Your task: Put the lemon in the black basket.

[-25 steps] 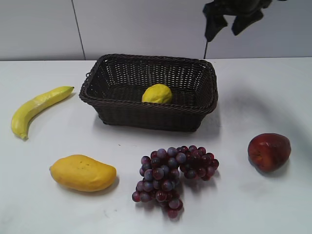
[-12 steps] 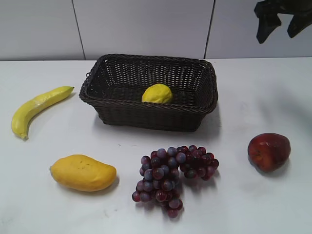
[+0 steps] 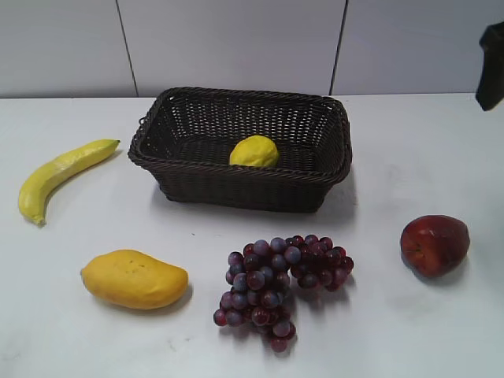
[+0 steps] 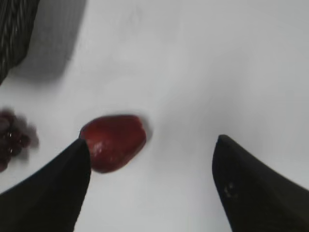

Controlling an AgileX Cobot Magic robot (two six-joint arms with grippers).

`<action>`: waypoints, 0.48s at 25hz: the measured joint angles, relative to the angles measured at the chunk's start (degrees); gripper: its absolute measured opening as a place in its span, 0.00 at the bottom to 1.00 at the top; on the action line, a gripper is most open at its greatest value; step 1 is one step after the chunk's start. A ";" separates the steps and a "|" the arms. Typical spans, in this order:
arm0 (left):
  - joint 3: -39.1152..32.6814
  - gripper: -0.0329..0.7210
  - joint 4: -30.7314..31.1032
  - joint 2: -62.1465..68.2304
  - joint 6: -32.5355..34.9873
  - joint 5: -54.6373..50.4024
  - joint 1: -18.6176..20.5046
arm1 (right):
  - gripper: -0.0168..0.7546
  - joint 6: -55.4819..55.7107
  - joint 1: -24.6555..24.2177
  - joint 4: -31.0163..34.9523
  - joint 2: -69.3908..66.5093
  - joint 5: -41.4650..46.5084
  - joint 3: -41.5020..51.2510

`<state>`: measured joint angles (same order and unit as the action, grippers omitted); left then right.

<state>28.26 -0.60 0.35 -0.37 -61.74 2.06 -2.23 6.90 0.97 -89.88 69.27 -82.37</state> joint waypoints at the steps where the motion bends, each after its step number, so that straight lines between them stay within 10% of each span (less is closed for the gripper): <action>1: 0.00 0.67 0.00 0.00 0.00 0.00 0.00 | 0.79 0.20 0.00 0.00 2.10 0.00 2.67; 12: 0.00 0.67 -0.07 0.00 0.00 0.00 0.00 | 0.79 1.08 0.00 3.23 26.60 -8.13 30.57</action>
<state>28.26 -0.66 0.35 -0.37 -61.74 2.06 -1.15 6.90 4.19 -63.29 61.15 -51.80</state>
